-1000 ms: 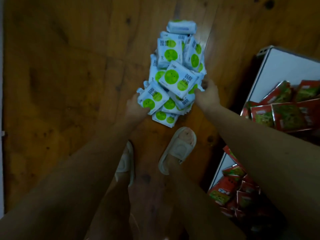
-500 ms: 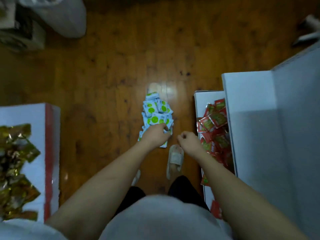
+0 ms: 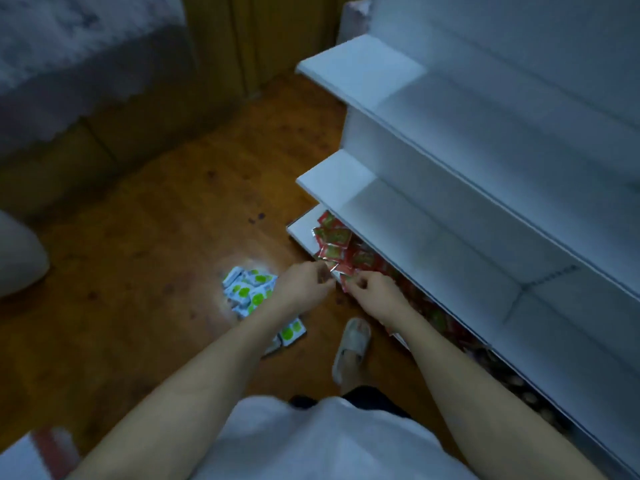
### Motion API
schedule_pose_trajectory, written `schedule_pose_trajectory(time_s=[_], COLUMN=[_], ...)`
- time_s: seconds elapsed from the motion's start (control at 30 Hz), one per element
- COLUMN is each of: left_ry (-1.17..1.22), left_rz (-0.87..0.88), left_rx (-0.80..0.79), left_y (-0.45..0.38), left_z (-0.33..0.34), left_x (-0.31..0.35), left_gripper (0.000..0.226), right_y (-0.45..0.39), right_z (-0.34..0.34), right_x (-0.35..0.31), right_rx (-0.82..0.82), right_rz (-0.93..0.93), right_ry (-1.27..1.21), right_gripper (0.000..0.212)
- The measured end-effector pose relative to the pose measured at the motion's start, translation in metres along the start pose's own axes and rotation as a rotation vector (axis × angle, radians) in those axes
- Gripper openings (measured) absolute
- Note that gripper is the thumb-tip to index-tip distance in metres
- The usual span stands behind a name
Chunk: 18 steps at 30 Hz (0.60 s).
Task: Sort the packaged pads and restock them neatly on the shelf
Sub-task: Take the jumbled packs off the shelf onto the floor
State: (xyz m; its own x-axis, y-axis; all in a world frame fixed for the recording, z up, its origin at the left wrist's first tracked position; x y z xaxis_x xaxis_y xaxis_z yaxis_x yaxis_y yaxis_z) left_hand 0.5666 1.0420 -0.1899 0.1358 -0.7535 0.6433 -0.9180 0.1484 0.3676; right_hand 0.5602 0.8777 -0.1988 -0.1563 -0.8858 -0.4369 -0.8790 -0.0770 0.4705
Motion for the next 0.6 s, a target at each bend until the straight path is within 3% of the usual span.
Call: schedule_pose_trajectory(time_s=[0.3,0.6], left_ry=[-0.137,-0.2], left_rz=[0.484,0.702], left_rx=[-0.093,-0.129], left_y=[0.03,0.096], left_z=[0.015,0.1], left_x=[0.214,0.363], left_gripper=[0.026,0.018], right_y=[0.119,0.264], right_z=[-0.144,-0.207], right_x=[0.065,0.192], right_rx=[0.376,0.649], right_rz=[0.16,0.292], right_ry=[-0.148,-0.236], right_gripper=[0.03,0.031])
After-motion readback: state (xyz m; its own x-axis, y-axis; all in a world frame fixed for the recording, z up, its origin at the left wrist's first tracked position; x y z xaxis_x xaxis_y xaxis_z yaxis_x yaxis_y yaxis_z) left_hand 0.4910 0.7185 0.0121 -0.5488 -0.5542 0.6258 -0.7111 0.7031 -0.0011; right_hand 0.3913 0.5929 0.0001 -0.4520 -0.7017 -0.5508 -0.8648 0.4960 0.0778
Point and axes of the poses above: each hand's wrist, its own y-axis away from the middle knuckle, its own z-axis out of the palm, x = y × z, the point moved 5 cm from there along -y, towards the middle knuckle, and after that the axes turned 6 degrees about y, right-handed, at the moved point
